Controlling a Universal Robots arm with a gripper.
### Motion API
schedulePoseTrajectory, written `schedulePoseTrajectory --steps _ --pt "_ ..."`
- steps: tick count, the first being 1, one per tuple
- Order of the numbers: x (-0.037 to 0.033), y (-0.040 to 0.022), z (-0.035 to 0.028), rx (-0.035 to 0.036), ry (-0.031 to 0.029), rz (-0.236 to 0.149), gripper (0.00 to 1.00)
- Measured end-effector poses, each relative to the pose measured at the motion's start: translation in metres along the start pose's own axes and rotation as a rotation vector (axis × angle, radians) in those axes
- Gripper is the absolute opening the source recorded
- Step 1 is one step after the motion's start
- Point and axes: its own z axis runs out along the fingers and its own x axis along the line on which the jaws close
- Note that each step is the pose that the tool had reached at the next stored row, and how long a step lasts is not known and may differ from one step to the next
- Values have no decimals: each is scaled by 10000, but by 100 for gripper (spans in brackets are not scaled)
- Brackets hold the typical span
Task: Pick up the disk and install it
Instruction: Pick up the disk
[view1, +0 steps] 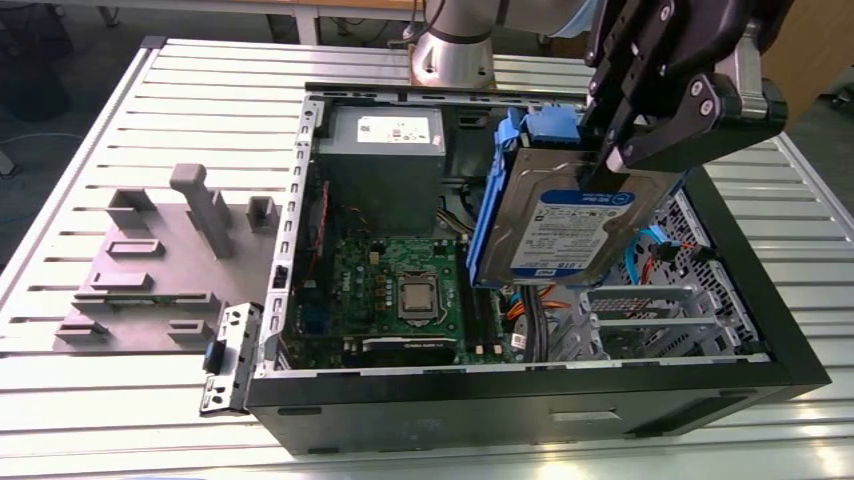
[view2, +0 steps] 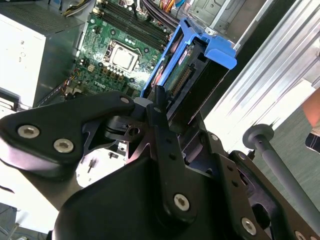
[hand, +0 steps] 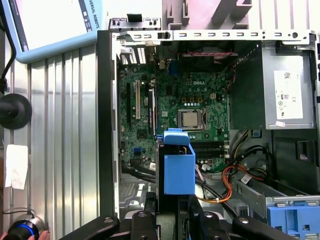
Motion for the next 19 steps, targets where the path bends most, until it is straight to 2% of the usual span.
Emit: schedulePoseTrajectory --steps 5,19 --pt "-4 -106 -2 -1 0 1 35" --pt "-17 -561 -7 -1 0 2 35"
